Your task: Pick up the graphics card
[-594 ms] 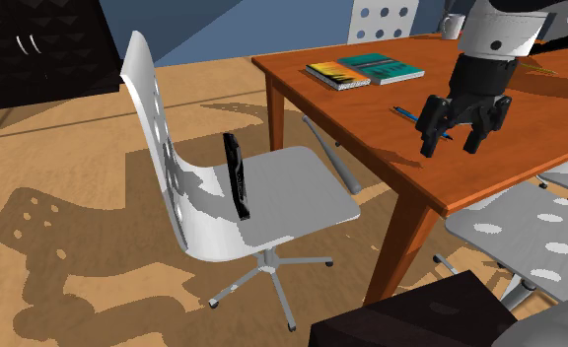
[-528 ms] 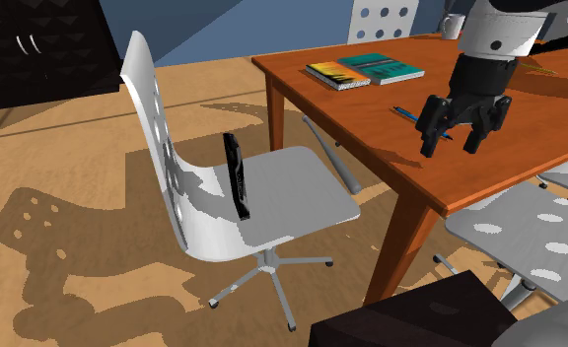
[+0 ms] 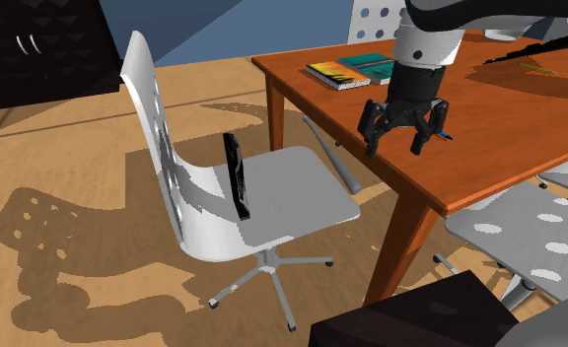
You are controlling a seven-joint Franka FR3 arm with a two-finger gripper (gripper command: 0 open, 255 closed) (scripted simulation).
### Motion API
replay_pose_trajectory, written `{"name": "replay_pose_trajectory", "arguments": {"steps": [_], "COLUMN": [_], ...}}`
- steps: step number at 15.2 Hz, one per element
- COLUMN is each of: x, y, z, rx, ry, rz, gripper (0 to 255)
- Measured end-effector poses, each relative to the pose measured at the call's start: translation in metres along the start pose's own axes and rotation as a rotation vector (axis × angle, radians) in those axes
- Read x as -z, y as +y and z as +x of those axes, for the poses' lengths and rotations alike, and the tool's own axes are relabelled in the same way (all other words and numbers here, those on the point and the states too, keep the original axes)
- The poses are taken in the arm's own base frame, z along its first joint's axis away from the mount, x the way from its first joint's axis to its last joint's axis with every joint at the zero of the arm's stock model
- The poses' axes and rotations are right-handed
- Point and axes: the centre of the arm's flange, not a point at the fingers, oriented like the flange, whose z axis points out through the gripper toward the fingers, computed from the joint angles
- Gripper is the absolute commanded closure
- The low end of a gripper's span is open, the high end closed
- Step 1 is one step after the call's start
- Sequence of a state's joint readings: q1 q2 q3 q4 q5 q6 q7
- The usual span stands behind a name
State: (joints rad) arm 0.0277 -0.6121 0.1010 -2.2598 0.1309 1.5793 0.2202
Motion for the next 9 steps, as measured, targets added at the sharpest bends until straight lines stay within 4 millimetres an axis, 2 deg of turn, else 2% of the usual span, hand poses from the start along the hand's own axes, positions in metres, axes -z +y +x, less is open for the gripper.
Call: {"name": "replay_pose_trajectory", "arguments": {"steps": [9], "x": [-0.024], "y": [-0.103], "z": [0.053], "rx": [-0.063], "ry": [0.031], "rz": [-0.016], "gripper": [0]}}
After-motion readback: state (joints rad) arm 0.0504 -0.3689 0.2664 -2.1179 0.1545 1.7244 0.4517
